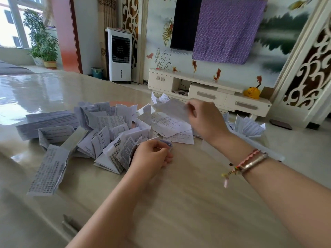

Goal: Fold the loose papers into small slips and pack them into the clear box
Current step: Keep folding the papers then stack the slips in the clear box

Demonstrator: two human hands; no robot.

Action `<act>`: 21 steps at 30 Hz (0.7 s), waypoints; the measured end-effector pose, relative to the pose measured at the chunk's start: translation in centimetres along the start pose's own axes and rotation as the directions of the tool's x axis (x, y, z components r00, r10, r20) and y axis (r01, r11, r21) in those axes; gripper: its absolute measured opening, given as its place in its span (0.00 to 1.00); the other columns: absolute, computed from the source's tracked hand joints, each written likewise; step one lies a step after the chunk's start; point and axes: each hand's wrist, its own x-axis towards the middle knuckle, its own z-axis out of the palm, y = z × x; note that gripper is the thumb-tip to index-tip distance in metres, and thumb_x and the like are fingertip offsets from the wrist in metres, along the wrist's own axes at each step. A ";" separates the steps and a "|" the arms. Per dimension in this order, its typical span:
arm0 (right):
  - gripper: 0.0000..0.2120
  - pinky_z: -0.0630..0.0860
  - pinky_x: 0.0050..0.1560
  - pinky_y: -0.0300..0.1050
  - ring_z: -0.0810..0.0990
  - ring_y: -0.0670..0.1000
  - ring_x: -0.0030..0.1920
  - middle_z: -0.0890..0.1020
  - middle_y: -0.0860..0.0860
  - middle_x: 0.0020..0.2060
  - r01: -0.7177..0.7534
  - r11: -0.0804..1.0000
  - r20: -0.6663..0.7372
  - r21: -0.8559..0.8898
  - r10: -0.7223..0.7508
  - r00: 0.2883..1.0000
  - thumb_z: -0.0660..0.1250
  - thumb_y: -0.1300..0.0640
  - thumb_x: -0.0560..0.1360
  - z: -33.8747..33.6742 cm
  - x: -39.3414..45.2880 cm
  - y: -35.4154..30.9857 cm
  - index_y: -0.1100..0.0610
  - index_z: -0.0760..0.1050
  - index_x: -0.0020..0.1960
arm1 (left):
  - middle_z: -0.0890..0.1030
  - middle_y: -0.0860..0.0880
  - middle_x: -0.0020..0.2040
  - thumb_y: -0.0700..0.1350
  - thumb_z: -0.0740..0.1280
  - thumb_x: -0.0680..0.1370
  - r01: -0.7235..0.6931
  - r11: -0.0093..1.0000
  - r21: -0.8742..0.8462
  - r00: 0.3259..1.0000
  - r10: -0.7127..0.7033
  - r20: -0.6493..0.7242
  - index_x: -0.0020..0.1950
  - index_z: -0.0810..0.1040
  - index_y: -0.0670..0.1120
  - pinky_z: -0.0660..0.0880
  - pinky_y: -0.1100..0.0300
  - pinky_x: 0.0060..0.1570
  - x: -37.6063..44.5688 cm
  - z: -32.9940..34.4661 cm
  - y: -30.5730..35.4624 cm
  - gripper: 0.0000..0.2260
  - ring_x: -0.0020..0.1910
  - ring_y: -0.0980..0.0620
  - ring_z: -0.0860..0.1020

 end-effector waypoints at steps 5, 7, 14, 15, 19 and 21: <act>0.06 0.78 0.41 0.53 0.82 0.56 0.42 0.84 0.52 0.41 0.228 0.972 0.132 -0.064 -0.218 0.967 0.64 0.61 0.77 -3.2 -7.0 -1.3 0.57 0.80 0.49 | 0.82 0.48 0.45 0.37 0.71 0.71 -0.153 0.982 0.109 0.987 0.157 -0.023 0.54 0.74 0.48 0.78 0.53 0.49 -1.3 0.0 -0.6 0.14 0.44 0.48 0.82; 0.07 0.79 0.42 0.52 0.83 0.54 0.43 0.85 0.51 0.42 0.256 0.965 0.177 -0.055 -0.243 0.954 0.64 0.62 0.75 -4.1 -9.4 -1.6 0.57 0.81 0.48 | 0.79 0.53 0.51 0.36 0.71 0.71 -0.229 0.954 0.195 0.973 0.231 0.015 0.60 0.69 0.50 0.77 0.61 0.50 -2.2 0.1 -0.5 0.22 0.47 0.55 0.80; 0.10 0.77 0.45 0.43 0.82 0.49 0.44 0.85 0.48 0.45 0.212 0.975 0.305 0.070 -0.223 0.926 0.64 0.58 0.73 -6.3 -14.6 -1.3 0.53 0.82 0.50 | 0.67 0.54 0.61 0.39 0.74 0.68 -0.444 0.742 0.503 0.895 0.388 0.218 0.57 0.80 0.54 0.70 0.60 0.63 -4.2 0.3 -0.8 0.19 0.59 0.53 0.73; 0.10 0.74 0.48 0.39 0.81 0.47 0.46 0.85 0.47 0.46 0.219 0.970 0.329 0.107 -0.242 0.913 0.64 0.57 0.73 -6.3 -14.9 -1.3 0.53 0.82 0.51 | 0.70 0.54 0.59 0.39 0.74 0.69 -0.467 0.685 0.558 0.882 0.409 0.235 0.50 0.82 0.55 0.68 0.62 0.61 -4.3 0.4 -1.0 0.14 0.59 0.53 0.71; 0.12 0.68 0.58 0.31 0.77 0.42 0.56 0.83 0.44 0.53 0.136 0.970 0.369 0.200 -0.203 0.907 0.66 0.56 0.73 -7.1 -15.9 -0.6 0.51 0.80 0.56 | 0.79 0.61 0.46 0.42 0.73 0.70 -0.478 0.579 0.661 0.858 0.470 0.208 0.41 0.84 0.58 0.66 0.62 0.55 -4.5 0.1 -2.1 0.09 0.53 0.50 0.70; 0.13 0.70 0.59 0.33 0.77 0.40 0.56 0.82 0.42 0.54 0.028 0.977 0.373 0.210 -0.107 0.922 0.67 0.57 0.73 -7.6 -16.5 0.2 0.49 0.79 0.57 | 0.82 0.60 0.45 0.43 0.74 0.71 -0.472 0.616 0.630 0.862 0.471 0.186 0.43 0.85 0.54 0.67 0.61 0.56 -4.6 -0.2 -2.3 0.06 0.55 0.50 0.70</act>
